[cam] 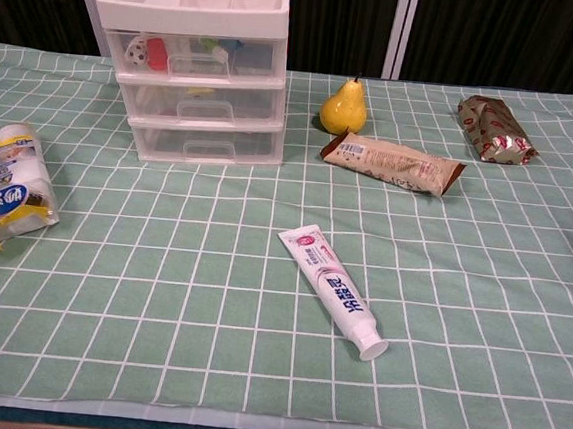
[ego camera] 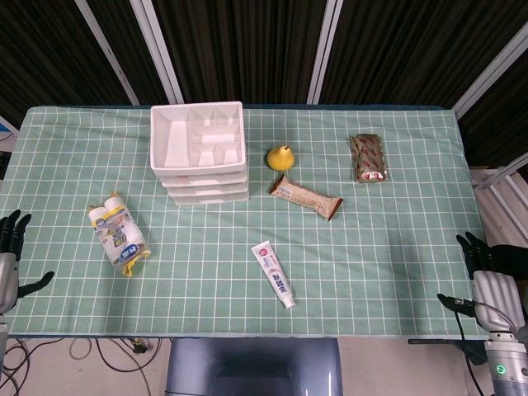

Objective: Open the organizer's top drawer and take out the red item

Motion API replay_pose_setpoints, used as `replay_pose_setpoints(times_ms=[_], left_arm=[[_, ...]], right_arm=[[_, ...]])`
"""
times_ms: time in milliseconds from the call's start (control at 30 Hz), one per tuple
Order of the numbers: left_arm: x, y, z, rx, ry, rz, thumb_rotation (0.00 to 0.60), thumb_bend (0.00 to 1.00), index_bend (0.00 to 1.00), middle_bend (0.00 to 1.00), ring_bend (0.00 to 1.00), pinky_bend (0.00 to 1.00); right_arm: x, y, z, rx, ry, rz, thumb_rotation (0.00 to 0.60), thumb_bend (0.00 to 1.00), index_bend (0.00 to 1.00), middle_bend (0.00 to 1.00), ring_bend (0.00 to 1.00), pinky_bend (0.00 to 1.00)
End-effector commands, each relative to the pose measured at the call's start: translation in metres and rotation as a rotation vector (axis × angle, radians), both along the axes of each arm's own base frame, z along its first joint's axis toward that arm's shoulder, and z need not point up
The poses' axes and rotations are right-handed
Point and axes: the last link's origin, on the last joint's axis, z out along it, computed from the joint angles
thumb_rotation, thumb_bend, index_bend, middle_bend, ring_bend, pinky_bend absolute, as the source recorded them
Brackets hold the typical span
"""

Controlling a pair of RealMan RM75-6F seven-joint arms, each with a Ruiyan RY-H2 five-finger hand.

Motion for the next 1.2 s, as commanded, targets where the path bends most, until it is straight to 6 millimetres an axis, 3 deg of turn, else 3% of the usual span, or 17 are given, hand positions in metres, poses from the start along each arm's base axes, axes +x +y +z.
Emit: replay_pose_setpoints(times_ms=[33,933,967,1033,1100,1200], left_arm=[[0.0,0.0,0.0,-0.001,0.001,0.0,0.6,0.07,0.0,0.0,0.0,0.0],[0.007,0.002,0.002,-0.004,-0.014,-0.027,0.6,0.09,0.0,0.01,0.01,0.02],[0.01,0.004,0.002,-0.004,-0.015,-0.035,0.6,0.11,0.0,0.06,0.06,0.1],[0.018,0.01,0.005,0.009,-0.012,-0.062,0.6,0.19,0.0,0.3,0.3,0.35],[0.025,0.016,0.005,0.016,-0.011,-0.088,0.6,0.29,0.01,0.62,0.62,0.65],[0.04,0.026,-0.001,-0.001,-0.047,-0.122,0.6,0.36,0.04,0.8,0.8,0.82]], right_arm=[[0.0,0.0,0.0,0.0,0.0,0.0,0.6,0.07,0.0,0.0,0.0,0.23],[0.001,0.001,0.001,-0.002,-0.009,-0.006,0.6,0.07,0.0,0.0,0.0,0.23],[0.001,0.001,0.001,-0.002,-0.009,-0.006,0.6,0.07,0.0,0.0,0.0,0.23],[0.0,0.001,0.001,-0.002,-0.011,-0.008,0.6,0.07,0.0,0.0,0.0,0.23],[0.0,0.0,0.001,0.0,-0.013,-0.01,0.6,0.07,0.0,0.0,0.0,0.23],[0.0,0.0,0.0,0.003,-0.014,-0.01,0.6,0.07,0.0,0.0,0.0,0.23]])
